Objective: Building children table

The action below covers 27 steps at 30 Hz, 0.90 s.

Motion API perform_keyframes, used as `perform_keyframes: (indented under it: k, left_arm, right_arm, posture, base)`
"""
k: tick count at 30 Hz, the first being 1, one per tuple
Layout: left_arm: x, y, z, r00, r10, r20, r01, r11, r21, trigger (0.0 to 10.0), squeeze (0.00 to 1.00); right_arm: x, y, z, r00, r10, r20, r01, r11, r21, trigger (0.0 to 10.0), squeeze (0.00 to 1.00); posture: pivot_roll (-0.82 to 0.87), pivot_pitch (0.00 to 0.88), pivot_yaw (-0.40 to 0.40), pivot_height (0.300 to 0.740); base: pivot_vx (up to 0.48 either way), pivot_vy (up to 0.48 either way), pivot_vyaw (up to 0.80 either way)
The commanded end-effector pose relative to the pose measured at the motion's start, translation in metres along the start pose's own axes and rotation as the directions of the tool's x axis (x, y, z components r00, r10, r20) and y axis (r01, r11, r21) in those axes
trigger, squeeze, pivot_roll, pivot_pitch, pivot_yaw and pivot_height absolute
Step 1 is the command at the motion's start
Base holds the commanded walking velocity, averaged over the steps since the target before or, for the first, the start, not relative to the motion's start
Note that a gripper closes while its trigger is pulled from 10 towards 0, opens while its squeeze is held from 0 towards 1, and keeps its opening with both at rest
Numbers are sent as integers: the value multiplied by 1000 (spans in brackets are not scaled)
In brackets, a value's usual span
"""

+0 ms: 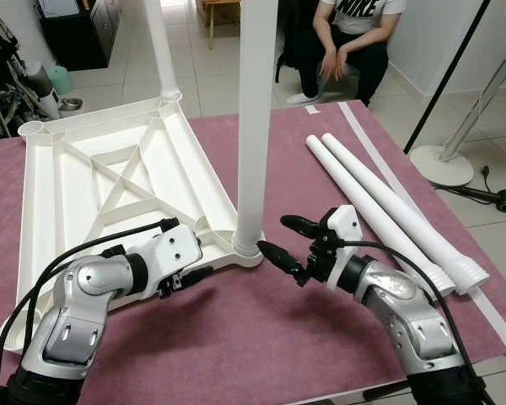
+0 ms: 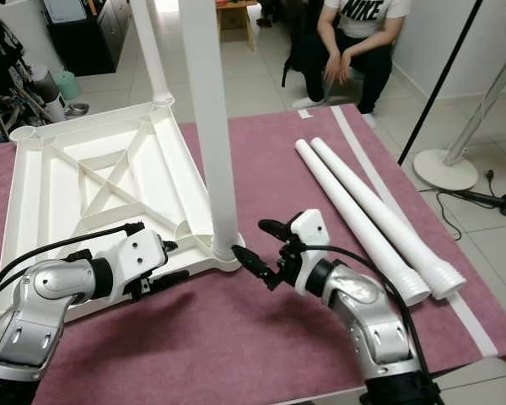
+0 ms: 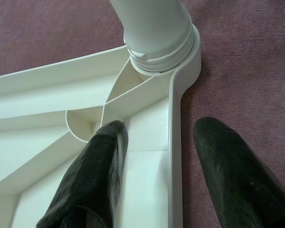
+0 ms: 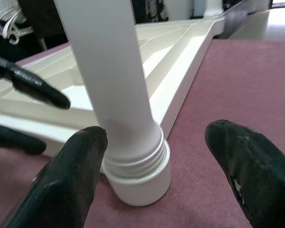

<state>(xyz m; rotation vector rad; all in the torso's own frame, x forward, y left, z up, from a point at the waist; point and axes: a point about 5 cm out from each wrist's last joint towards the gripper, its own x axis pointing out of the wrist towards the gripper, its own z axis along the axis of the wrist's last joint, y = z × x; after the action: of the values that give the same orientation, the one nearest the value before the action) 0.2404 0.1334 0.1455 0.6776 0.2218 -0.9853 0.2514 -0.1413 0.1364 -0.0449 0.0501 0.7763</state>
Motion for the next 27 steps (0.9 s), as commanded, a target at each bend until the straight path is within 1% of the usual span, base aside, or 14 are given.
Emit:
perform_keyframes:
  k: [1,3,5,8,10,12,13,15,16,17,18,20,22,27]
  left_arm:
    - [-2,5,-5,998,67,-14,-67,998,-17,10000,0]
    - [1,9,-7,993,121,-3,-121,989,-87,10000,0]
    - [1,10,-8,991,136,4,-134,985,-110,10000,0]
    - [8,15,-8,962,268,43,-252,942,-222,10000,0]
    - [9,16,-8,955,291,47,-272,931,-242,10000,0]
    - [7,18,-13,906,421,51,-385,867,-317,10000,0]
    - [7,18,-13,906,421,51,-385,867,-317,10000,0]
    - [4,17,-21,850,526,26,-478,791,-382,10000,0]
    - [4,17,-21,850,526,26,-478,791,-382,10000,0]
    - [3,14,-25,834,552,10,-501,765,-405,10000,0]
    - [3,14,-25,834,552,10,-501,765,-405,10000,0]
    - [4,7,-31,817,577,-17,-529,737,-421,10000,0]
    - [5,5,-32,817,576,-22,-532,739,-413,10000,0]
    - [1,19,-33,796,606,-17,-563,729,-389,10000,0]
  right_arm:
    - [-3,-3,2,997,-69,22,70,997,-30,10000,0]
    - [-5,-5,-3,986,-164,25,165,982,-87,10000,0]
    - [-5,-5,-4,983,-184,24,185,977,-104,10000,0]
    - [0,2,-9,964,-263,40,265,939,-217,10000,0]
    - [0,3,-10,962,-270,46,273,933,-234,10000,0]
    - [2,8,-8,940,-330,85,341,921,-187,10000,0]
    - [2,8,-8,940,-330,85,341,921,-187,10000,0]
    - [1,9,-11,918,-384,100,396,904,-161,10000,0]
    - [1,9,-11,918,-384,100,396,904,-161,10000,0]
    - [1,8,-12,906,-411,102,423,894,-148,10000,0]
    - [1,8,-12,906,-411,102,423,894,-148,10000,0]
    - [0,5,-15,889,-446,107,457,879,-135,10000,0]
    - [1,3,-15,885,-452,109,464,875,-138,10000,0]
    - [5,-1,-14,878,-461,128,477,864,-163,10000,0]
  posture:
    - [30,0,92,740]
    - [13,0,99,740]
    - [13,0,99,740]
    - [-14,0,106,740]
    - [-14,0,106,740]
    - [-22,0,93,740]
    - [-22,0,93,740]
    - [-18,0,84,740]
    - [-18,0,84,740]
    - [-17,0,79,740]
    - [-17,0,79,740]
    - [-14,0,70,740]
    - [-9,0,64,740]
    - [-1,0,60,740]
  base:
    - [0,0,0]
    - [0,0,0]
    - [0,0,0]
    - [0,0,0]
    - [0,0,0]
    - [0,0,0]
    - [0,0,0]
    - [0,0,0]
    - [0,0,0]
    - [0,0,0]
    - [0,0,0]
    - [0,0,0]
    - [0,0,0]
    - [0,0,0]
